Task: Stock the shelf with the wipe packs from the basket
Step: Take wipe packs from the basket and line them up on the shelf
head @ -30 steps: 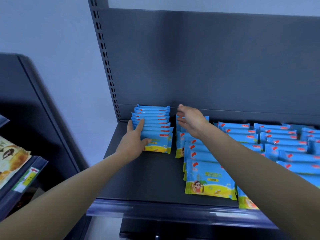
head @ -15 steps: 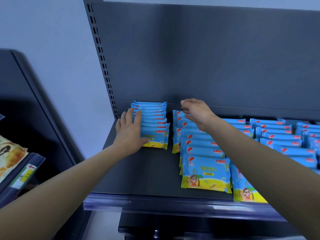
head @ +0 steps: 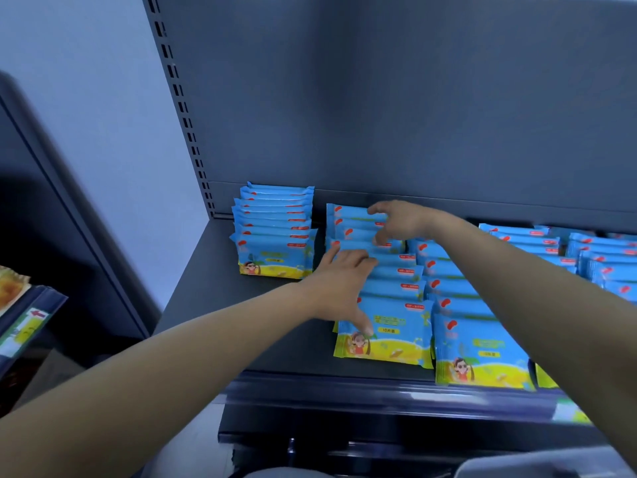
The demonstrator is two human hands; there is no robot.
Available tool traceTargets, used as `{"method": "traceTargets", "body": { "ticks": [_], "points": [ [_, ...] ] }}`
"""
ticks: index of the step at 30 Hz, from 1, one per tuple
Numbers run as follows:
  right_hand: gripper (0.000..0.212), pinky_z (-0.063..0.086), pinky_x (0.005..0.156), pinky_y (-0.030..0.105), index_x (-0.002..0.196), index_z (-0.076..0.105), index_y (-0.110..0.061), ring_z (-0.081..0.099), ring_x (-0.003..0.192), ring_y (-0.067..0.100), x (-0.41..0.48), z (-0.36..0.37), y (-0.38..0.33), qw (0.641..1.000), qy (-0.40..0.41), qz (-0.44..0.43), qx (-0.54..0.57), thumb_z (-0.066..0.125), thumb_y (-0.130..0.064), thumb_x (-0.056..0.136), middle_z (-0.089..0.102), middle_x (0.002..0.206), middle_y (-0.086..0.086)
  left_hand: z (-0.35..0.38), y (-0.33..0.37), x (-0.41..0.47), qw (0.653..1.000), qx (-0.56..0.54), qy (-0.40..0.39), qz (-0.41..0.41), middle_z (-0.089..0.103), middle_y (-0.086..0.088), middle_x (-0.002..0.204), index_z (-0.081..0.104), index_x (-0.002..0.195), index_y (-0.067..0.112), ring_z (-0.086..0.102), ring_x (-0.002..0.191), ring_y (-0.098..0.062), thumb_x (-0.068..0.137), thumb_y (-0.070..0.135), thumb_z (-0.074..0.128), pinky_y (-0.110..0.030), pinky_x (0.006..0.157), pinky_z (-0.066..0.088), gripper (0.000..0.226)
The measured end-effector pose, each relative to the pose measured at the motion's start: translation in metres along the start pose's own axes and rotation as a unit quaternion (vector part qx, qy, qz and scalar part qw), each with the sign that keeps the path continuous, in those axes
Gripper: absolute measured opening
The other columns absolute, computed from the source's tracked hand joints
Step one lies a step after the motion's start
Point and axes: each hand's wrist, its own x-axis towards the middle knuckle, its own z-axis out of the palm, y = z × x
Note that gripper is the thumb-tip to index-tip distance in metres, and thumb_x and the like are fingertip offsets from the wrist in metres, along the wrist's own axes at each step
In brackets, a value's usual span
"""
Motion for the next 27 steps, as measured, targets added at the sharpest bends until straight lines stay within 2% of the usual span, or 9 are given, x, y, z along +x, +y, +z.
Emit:
{"method": "traceTargets", "body": {
  "ticks": [3, 8, 10, 12, 14, 17, 20, 23, 27],
  "points": [
    [0.088, 0.034, 0.104, 0.033, 0.146, 0.026, -0.023, 0.038, 0.133, 0.022, 0.005, 0.003, 0.011, 1.000, -0.013, 0.014, -0.008, 0.075, -0.033, 0.075, 0.032, 0.151, -0.002, 0.006, 0.000, 0.004, 1.000, 0.004, -0.006, -0.014, 0.021, -0.004, 0.145, 0.011, 0.146, 0.013, 0.008, 0.139, -0.020, 0.057, 0.065, 0.072, -0.042, 0.117, -0.007, 0.120],
    [0.101, 0.026, 0.112, 0.035, 0.149, 0.016, -0.023, 0.027, 0.140, 0.020, 0.014, 0.002, 0.016, 0.999, -0.042, 0.012, -0.002, 0.075, -0.048, 0.071, 0.020, 0.156, -0.004, 0.006, -0.001, 0.005, 0.999, 0.011, 0.014, -0.050, 0.029, -0.003, 0.129, 0.019, 0.144, 0.011, 0.020, 0.126, -0.027, 0.057, 0.067, 0.071, -0.037, 0.112, 0.010, 0.116],
    [0.102, 0.024, 0.113, 0.035, 0.149, 0.014, -0.022, 0.024, 0.142, 0.020, 0.019, 0.001, 0.014, 0.998, -0.050, 0.011, -0.023, 0.071, -0.054, 0.072, 0.019, 0.156, -0.003, 0.005, -0.004, 0.004, 0.997, 0.027, 0.051, -0.060, 0.031, -0.003, 0.122, 0.027, 0.140, 0.009, 0.023, 0.122, -0.026, 0.056, 0.068, 0.071, -0.036, 0.112, 0.008, 0.111],
    [0.100, 0.027, 0.112, 0.038, 0.148, 0.018, -0.018, 0.027, 0.140, 0.023, 0.025, 0.002, 0.011, 0.998, -0.050, 0.016, -0.042, 0.067, -0.061, 0.072, 0.022, 0.154, 0.001, 0.003, -0.007, 0.005, 0.994, 0.039, 0.079, -0.070, 0.031, -0.003, 0.123, 0.032, 0.136, 0.010, 0.022, 0.124, -0.025, 0.055, 0.066, 0.072, -0.037, 0.114, -0.002, 0.106],
    [0.097, 0.033, 0.109, 0.040, 0.143, 0.028, -0.014, 0.033, 0.134, 0.026, 0.029, 0.002, 0.007, 0.996, -0.040, 0.021, -0.073, 0.065, -0.066, 0.070, 0.029, 0.148, 0.006, -0.001, -0.008, 0.008, 0.992, 0.058, 0.076, -0.078, 0.025, -0.008, 0.138, 0.031, 0.134, 0.010, 0.013, 0.135, -0.028, 0.055, 0.065, 0.072, -0.040, 0.113, -0.012, 0.105],
    [0.091, 0.036, 0.103, 0.041, 0.134, 0.041, -0.014, 0.033, 0.129, 0.026, 0.033, -0.002, 0.003, 0.990, -0.047, 0.028, -0.129, 0.061, -0.073, 0.067, 0.034, 0.138, 0.007, -0.008, -0.006, 0.014, 0.988, 0.126, 0.017, -0.087, 0.007, -0.018, 0.153, 0.021, 0.140, 0.009, -0.006, 0.142, -0.033, 0.057, 0.068, 0.067, -0.046, 0.110, -0.020, 0.112],
    [0.083, 0.040, 0.090, 0.037, 0.121, 0.049, -0.014, 0.040, 0.114, 0.023, 0.036, -0.007, -0.002, 0.985, -0.057, 0.025, -0.163, 0.059, -0.075, 0.065, 0.041, 0.122, 0.005, -0.014, -0.005, 0.020, 0.982, 0.158, -0.022, -0.097, 0.020, -0.020, 0.148, 0.017, 0.140, 0.011, 0.004, 0.140, -0.037, 0.055, 0.074, 0.064, -0.053, 0.113, -0.013, 0.116],
    [0.070, 0.040, 0.074, 0.032, 0.107, 0.048, -0.019, 0.049, 0.093, 0.018, 0.036, -0.009, -0.004, 0.987, -0.065, 0.010, -0.144, 0.063, -0.071, 0.062, 0.050, 0.106, -0.003, -0.017, -0.005, 0.024, 0.979, 0.178, -0.024, -0.094, 0.028, -0.020, 0.143, 0.018, 0.139, 0.011, 0.011, 0.138, -0.038, 0.053, 0.077, 0.063, -0.054, 0.113, -0.011, 0.117],
    [0.064, 0.042, 0.072, 0.033, 0.099, 0.050, -0.017, 0.053, 0.086, 0.016, 0.036, -0.011, 0.001, 0.994, -0.062, -0.001, -0.094, 0.067, -0.065, 0.060, 0.054, 0.093, -0.006, -0.018, -0.010, 0.027, 0.981, 0.167, -0.027, -0.097, 0.025, -0.020, 0.145, 0.017, 0.139, 0.014, 0.010, 0.140, -0.036, 0.052, 0.077, 0.064, -0.053, 0.114, -0.012, 0.117]
  ]
}}
